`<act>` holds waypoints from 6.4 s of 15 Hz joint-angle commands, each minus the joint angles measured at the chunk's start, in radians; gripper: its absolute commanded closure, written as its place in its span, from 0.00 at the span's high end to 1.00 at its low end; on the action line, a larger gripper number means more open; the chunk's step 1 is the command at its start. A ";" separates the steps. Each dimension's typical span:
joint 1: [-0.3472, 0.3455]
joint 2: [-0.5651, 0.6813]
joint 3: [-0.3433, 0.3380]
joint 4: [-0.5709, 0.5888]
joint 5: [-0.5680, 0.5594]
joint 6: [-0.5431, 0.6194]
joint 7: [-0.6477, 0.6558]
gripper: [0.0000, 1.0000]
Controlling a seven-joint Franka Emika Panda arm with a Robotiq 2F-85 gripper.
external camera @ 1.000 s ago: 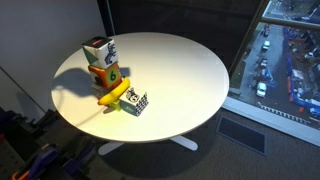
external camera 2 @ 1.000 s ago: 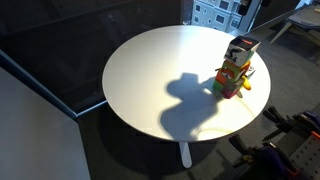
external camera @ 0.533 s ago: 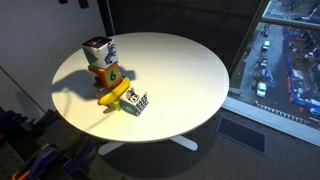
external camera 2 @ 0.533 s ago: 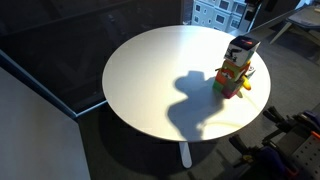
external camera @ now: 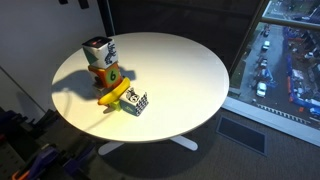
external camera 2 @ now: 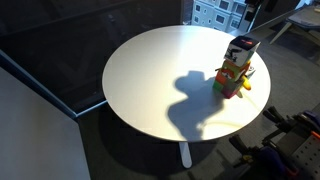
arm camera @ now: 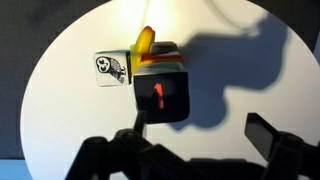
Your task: Remove the block with a number from the stack and place it on the table
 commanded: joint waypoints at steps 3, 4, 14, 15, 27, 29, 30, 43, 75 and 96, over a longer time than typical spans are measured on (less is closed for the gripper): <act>-0.005 -0.009 -0.002 -0.021 -0.003 0.035 -0.021 1.00; -0.006 -0.007 -0.005 -0.025 0.001 0.042 -0.032 1.00; -0.016 0.015 -0.040 -0.064 -0.002 0.092 -0.154 1.00; -0.017 0.019 -0.043 -0.068 -0.002 0.095 -0.165 1.00; -0.019 0.115 -0.036 -0.087 -0.003 0.257 -0.126 1.00; -0.020 0.131 -0.036 -0.087 -0.002 0.272 -0.129 1.00; -0.020 0.138 -0.036 -0.088 -0.003 0.278 -0.130 1.00; -0.029 0.194 -0.038 -0.094 -0.017 0.304 -0.123 0.75; 0.062 0.057 0.086 -0.176 -0.016 0.237 0.023 0.06; 0.072 0.105 0.097 -0.193 0.005 0.282 0.009 0.06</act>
